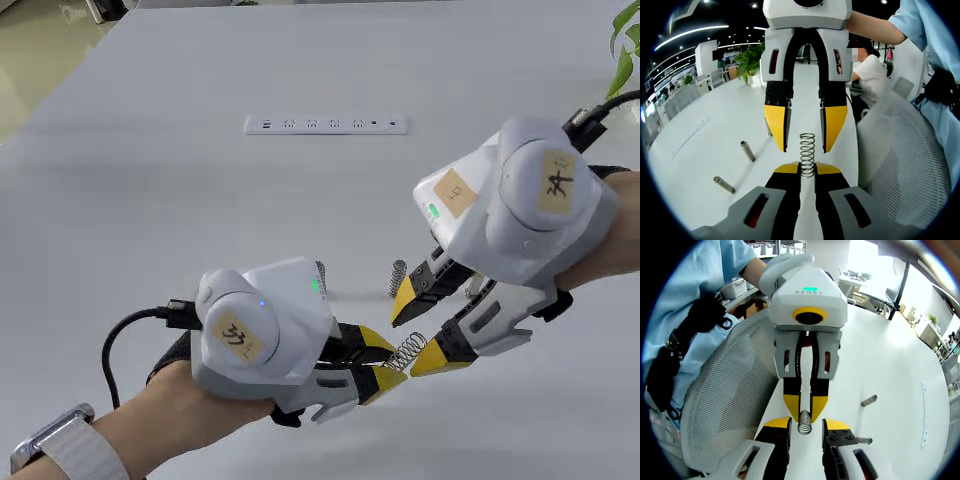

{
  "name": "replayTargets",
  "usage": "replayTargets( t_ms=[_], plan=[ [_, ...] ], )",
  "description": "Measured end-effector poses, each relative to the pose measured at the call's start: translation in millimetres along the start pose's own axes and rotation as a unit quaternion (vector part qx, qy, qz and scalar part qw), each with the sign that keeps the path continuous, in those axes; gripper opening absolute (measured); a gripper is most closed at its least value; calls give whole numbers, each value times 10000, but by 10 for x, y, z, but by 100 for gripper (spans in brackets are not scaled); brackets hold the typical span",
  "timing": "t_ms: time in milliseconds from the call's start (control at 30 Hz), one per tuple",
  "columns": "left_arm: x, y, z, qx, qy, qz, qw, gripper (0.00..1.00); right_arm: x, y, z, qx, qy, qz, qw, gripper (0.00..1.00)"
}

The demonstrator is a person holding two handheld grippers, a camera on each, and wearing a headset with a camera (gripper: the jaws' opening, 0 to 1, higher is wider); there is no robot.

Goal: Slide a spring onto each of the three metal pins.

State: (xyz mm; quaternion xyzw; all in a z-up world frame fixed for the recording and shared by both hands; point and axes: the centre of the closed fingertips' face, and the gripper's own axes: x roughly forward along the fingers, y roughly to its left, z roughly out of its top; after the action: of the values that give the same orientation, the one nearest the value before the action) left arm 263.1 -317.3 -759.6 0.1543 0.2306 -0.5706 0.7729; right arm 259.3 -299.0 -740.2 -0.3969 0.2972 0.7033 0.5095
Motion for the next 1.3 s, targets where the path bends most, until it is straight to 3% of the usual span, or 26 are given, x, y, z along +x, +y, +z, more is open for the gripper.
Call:
replayTargets(
  t_ms=[400, 933, 1300],
  plan=[
    [23, -4, 83, -65, -193, 42, 9998, 6, 20, 83, -38, 59, 65, 234, 9997, 12],
    [18, -14, 154, -69, -399, 73, 9992, 6, -22, 84, -60, 21, 144, 222, 9996, 8],
    [25, -8, 168, -247, -504, 162, 9983, 6, -32, 75, -56, 171, 151, 215, 9995, 8]
  ],
)
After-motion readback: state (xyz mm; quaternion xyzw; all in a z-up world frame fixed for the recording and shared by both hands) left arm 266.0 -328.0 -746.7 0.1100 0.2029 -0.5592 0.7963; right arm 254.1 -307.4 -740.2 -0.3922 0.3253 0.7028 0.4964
